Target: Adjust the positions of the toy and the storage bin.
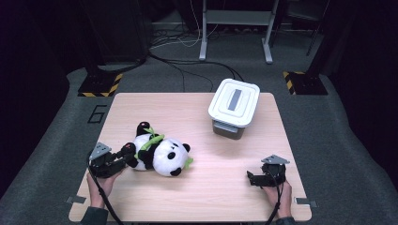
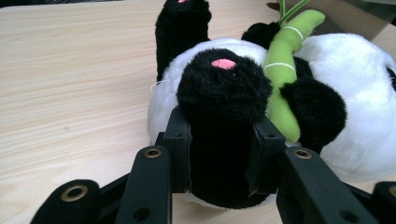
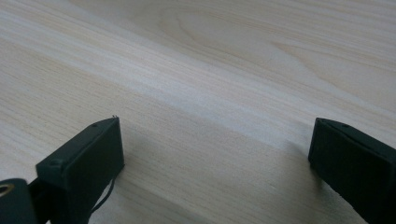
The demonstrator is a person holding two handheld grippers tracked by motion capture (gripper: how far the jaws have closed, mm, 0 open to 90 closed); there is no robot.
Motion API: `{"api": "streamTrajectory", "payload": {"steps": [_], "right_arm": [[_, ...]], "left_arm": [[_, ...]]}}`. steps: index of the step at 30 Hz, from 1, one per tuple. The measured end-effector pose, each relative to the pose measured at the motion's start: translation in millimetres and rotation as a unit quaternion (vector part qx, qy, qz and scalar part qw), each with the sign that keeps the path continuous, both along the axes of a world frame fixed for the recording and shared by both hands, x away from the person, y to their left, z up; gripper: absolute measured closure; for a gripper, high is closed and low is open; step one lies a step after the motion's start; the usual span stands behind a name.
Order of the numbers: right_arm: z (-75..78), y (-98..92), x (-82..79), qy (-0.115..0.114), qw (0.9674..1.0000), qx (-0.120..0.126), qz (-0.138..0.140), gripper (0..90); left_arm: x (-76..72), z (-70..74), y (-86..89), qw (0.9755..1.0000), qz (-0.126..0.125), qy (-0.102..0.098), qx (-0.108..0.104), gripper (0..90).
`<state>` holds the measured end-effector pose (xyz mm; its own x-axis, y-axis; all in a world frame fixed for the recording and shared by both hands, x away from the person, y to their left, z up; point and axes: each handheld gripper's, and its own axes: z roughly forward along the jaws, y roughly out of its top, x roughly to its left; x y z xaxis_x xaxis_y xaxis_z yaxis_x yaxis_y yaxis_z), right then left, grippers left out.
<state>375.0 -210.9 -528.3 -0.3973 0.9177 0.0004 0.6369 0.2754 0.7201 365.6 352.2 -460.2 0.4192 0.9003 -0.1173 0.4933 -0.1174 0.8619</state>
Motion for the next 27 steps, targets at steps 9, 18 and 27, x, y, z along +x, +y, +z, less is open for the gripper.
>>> {"api": "streamTrajectory", "payload": {"steps": [9,18,27], "right_arm": [[0.0,0.0,0.2,0.0,1.0,0.0,-0.001,2.4],[0.0,0.0,0.3,0.0,1.0,0.0,0.0,2.3],[0.0,0.1,0.3,0.0,1.0,0.0,-0.001,2.4]], "left_arm": [[3.8,3.4,27.1,0.9997,0.024,0.008,0.006,65.8],[6.5,5.0,53.6,0.9988,0.045,0.016,0.006,65.6],[8.5,5.0,69.7,0.9978,0.063,0.021,0.008,64.8]]}}
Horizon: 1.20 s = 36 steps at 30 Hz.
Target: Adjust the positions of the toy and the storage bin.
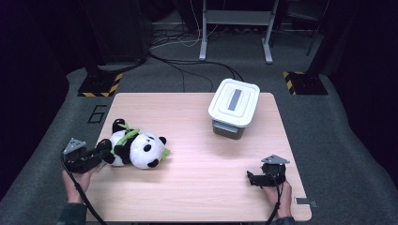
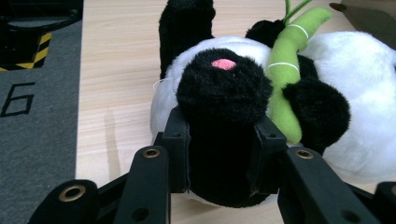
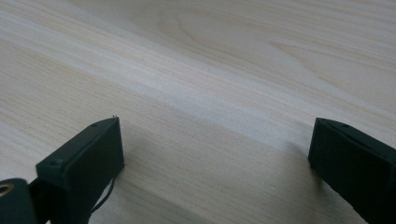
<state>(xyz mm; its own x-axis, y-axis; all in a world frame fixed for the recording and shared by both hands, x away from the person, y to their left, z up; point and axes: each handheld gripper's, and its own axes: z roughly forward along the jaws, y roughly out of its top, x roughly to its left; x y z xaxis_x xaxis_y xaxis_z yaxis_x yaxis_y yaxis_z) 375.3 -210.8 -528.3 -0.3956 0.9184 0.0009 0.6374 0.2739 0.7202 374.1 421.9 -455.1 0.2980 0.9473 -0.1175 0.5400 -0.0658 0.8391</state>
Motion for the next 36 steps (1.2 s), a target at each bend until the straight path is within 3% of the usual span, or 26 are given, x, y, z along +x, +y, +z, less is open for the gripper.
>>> {"api": "streamTrajectory", "payload": {"steps": [5,9,12,15,24,32,36], "right_arm": [[0.0,0.0,-0.1,0.0,1.0,0.0,0.0,2.5],[0.0,-0.1,-0.1,-0.001,1.0,0.0,0.0,2.5],[0.0,-0.1,-0.1,-0.001,1.0,0.0,0.0,2.5],[0.0,-0.1,-0.1,-0.001,1.0,0.0,0.0,2.6],[0.0,-0.1,-0.1,-0.001,1.0,0.0,0.0,2.5],[0.0,0.0,-0.2,0.0,1.0,0.0,0.0,2.5],[0.0,0.0,-0.1,0.0,1.0,0.0,-0.001,2.5]], "left_arm": [[-1.3,0.0,0.8,1.0,0.005,0.003,-0.001,60.2],[-8.3,3.7,-1.6,0.9995,0.03,0.001,-0.002,40.7],[-16.0,4.9,-2.7,0.9993,0.034,0.007,-0.009,23.8],[-21.3,4.2,-4.4,0.9993,0.034,0.008,-0.015,16.7],[-37.6,-11.6,-25.6,0.9995,0.02,0.023,0.006,11.2],[-42.8,-52.8,-55.2,0.9974,0.007,0.064,0.032,6.6],[-43.4,-65.1,-63.5,0.9969,0.009,0.069,0.038,5.6]]}}
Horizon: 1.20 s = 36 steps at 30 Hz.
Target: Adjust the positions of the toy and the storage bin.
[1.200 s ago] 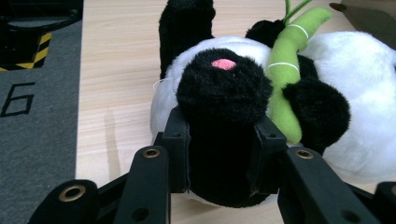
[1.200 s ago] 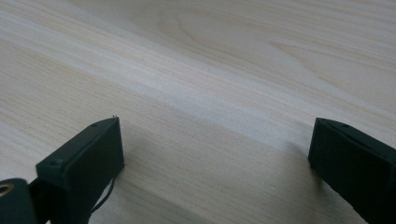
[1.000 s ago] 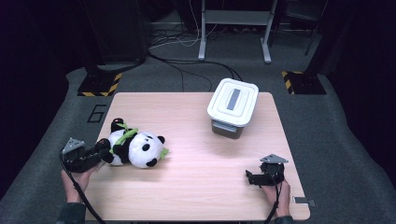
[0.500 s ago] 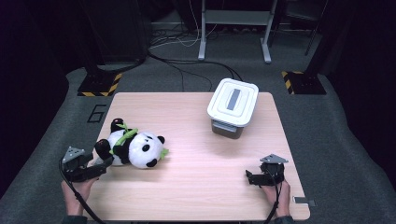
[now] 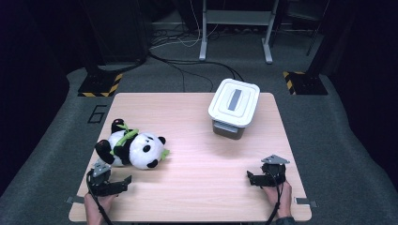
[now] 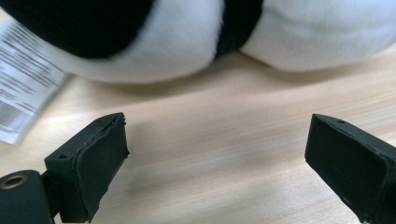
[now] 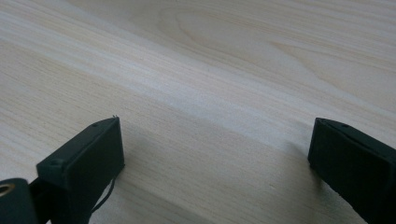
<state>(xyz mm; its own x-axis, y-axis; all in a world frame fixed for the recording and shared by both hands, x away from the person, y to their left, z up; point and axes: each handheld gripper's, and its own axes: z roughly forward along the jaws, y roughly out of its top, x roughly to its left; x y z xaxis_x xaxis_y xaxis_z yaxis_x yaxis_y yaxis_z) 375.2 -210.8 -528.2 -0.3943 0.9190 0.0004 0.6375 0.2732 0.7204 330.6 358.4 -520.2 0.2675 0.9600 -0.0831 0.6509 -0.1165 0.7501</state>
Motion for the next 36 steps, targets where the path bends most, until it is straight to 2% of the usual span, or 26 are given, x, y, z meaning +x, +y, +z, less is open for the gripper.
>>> {"api": "streamTrajectory", "payload": {"steps": [4,5,7,8,15,18,21,25,28,29,34,36], "right_arm": [[0.0,0.0,0.0,0.0,1.0,0.0,0.0,2.5],[0.1,-0.3,0.0,0.001,1.0,-0.002,0.002,2.5],[0.1,-0.2,0.2,0.001,1.0,-0.002,0.001,2.5],[0.2,-0.2,0.4,0.002,1.0,-0.001,0.002,2.4],[0.9,0.9,1.9,0.007,1.0,-0.002,0.0,1.5],[2.0,-0.8,3.6,0.012,0.9999,0.006,0.007,0.9],[6.4,0.7,4.9,0.014,0.9998,0.014,0.001,0.8],[18.3,4.7,6.4,0.006,0.9999,0.013,0.006,0.8],[33.5,10.2,9.0,-0.003,0.9998,0.016,0.01,0.8],[33.5,10.2,9.0,-0.003,0.9998,0.016,0.01,0.8],[58.5,21.6,16.6,-0.02,0.9995,0.017,0.02,1.1],[62.4,23.2,18.3,-0.022,0.9993,0.016,0.025,1.1]], "left_arm": [[0.4,-10.2,-7.8,0.9999,0.001,0.005,0.013,5.1],[0.6,-10.7,-10.4,0.9996,0.004,0.002,0.027,4.4],[1.5,-10.7,-12.3,0.9995,0.004,0.005,0.031,4.4],[1.9,-10.8,-14.2,0.999,0.003,0.008,0.043,4.1],[3.3,-11.8,-15.3,0.9991,0.006,0.007,0.041,2.3],[3.3,-11.8,-15.5,0.9991,0.006,0.006,0.042,2.3],[3.1,-11.7,-15.9,0.9991,0.002,0.007,0.042,2.3],[3.1,-11.5,-15.8,0.999,-0.002,0.008,0.044,2.3],[3.0,-11.4,-15.8,0.999,-0.002,0.008,0.045,2.3],[3.0,-11.4,-15.8,0.999,-0.002,0.008,0.045,2.3],[3.0,-11.4,-15.8,0.999,-0.002,0.008,0.044,2.3],[3.0,-11.5,-15.8,0.999,-0.001,0.008,0.044,2.3]]}}
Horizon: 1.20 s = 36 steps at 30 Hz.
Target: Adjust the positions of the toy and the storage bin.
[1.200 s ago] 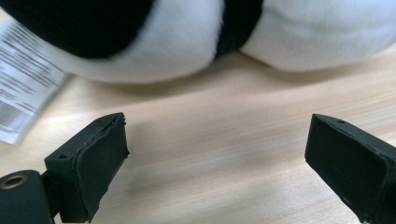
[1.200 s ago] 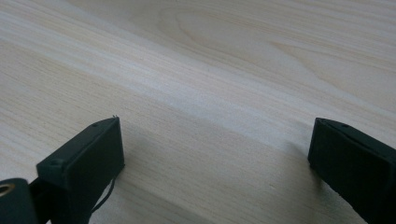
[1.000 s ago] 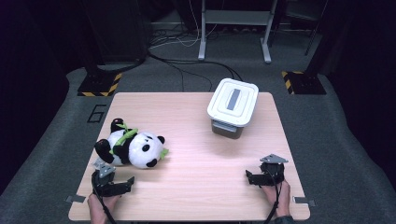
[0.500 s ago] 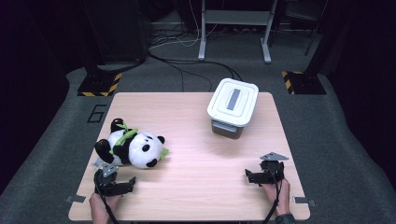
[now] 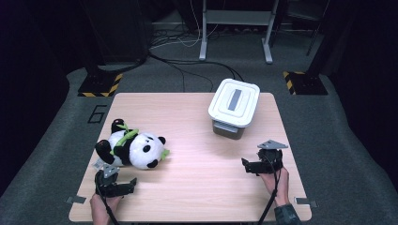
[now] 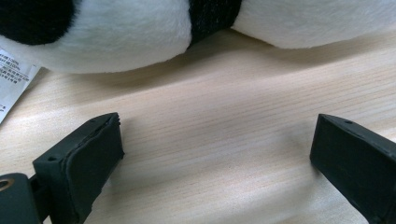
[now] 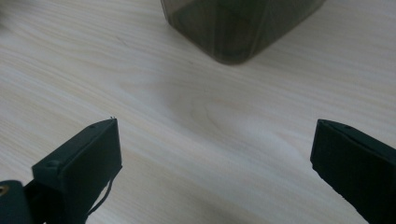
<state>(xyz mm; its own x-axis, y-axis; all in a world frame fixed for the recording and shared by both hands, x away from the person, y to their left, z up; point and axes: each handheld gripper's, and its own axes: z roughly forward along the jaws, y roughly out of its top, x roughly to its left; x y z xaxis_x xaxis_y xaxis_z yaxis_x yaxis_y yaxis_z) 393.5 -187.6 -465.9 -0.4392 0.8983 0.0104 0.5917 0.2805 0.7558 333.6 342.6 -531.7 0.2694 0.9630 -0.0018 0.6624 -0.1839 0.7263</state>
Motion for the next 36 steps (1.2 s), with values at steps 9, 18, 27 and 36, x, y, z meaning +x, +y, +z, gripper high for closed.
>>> {"api": "streamTrajectory", "payload": {"steps": [9,18,27,36], "right_arm": [[27.6,15.2,19.8,-0.014,0.9999,0.002,0.009,1.2],[55.1,26.7,40.3,-0.026,0.9996,0.002,0.009,0.5],[81.2,38.3,70.9,-0.038,0.9992,0.001,0.01,0.8],[89.2,50.5,102.6,-0.027,0.9996,-0.004,0.001,1.5]], "left_arm": [[0.0,0.1,0.1,1.0,0.0,0.0,0.0,2.3],[0.0,0.0,0.0,1.0,0.0,0.0,0.0,2.3],[-0.1,0.0,0.0,1.0,0.0,0.0,0.0,2.4],[-0.1,0.0,0.0,1.0,0.0,0.0,0.0,2.4]]}}
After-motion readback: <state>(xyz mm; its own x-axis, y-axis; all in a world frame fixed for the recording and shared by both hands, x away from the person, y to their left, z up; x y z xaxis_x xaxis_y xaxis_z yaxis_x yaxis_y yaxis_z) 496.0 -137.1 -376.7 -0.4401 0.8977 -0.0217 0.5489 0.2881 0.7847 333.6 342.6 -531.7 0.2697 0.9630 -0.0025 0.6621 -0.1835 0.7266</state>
